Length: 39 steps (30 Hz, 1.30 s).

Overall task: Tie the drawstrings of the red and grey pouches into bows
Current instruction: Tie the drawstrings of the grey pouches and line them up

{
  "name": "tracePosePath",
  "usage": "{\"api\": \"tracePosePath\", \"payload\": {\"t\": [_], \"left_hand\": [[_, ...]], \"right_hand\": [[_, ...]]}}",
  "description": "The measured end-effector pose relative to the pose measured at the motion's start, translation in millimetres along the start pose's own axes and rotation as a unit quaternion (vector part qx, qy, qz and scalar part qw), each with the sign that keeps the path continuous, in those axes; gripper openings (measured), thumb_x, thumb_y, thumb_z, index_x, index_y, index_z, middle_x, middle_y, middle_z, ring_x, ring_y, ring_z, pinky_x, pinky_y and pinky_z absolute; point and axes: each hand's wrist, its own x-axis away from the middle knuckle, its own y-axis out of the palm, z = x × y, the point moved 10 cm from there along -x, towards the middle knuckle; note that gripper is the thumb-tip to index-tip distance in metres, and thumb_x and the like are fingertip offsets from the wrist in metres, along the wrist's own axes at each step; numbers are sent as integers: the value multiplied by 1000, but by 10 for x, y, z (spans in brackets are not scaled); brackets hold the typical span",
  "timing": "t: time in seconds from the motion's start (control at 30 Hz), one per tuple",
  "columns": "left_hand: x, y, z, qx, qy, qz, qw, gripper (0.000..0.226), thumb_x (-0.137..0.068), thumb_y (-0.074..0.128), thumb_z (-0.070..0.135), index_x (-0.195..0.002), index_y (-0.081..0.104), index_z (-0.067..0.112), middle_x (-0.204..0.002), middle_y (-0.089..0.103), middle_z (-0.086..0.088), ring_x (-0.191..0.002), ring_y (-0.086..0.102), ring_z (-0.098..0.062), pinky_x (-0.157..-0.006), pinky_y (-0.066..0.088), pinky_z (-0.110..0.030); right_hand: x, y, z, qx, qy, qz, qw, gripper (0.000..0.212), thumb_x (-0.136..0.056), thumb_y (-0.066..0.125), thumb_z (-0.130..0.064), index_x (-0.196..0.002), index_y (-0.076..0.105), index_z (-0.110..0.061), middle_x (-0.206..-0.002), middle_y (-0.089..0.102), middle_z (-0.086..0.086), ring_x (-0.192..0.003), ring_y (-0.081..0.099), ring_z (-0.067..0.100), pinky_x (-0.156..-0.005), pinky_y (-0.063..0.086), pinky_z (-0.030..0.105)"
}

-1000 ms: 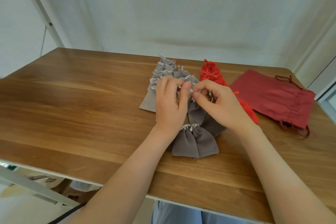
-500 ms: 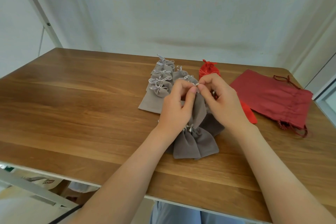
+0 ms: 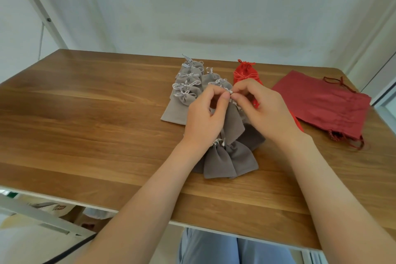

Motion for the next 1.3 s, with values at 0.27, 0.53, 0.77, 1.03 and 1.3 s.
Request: {"api": "tracePosePath", "payload": {"t": [0.27,0.53,0.77,1.03,1.3], "left_hand": [[-33,28,-69,31,-17,-10,999,16,-91,53,15,-92,68,10,-86,62,0,-82,55,0,-76,42,-16],[23,148,-123,157,-89,-71,981,28,-84,52,43,-91,66,20,-89,63,3,-88,56,-8,-81,45,-29],[32,214,-132,134,-101,-104,980,21,-90,61,12,-106,58,25,-95,71,3,-92,65,-8,-83,48,-24],[16,187,-89,79,-77,-117,987,18,-94,56,10,-109,67,10,-98,70,0,-94,64,-8,-86,49,-24],[-29,44,-36,37,-27,-40,998,5,-89,64,15,-87,67,17,-81,59,9,-74,52,-5,-70,42,-22]], "right_hand": [[13,15,30,-59,30,18,998,6,-91,60,-12,-96,58,-16,-71,54,-5,-69,50,1,-65,37,11],[11,-12,57,-41,25,34,998,6,-92,56,-7,-94,61,-10,-83,63,3,-78,55,8,-69,42,19],[18,-43,132,-93,61,48,993,6,-91,55,-7,-89,55,-13,-76,58,-3,-70,50,4,-65,41,21],[9,11,-81,9,-47,5,999,11,-91,46,-4,-89,56,-1,-84,57,3,-79,48,9,-71,37,16],[-5,-62,-87,9,-58,30,998,17,-92,48,-3,-105,59,-2,-96,56,-1,-87,47,-2,-80,36,7]]}}
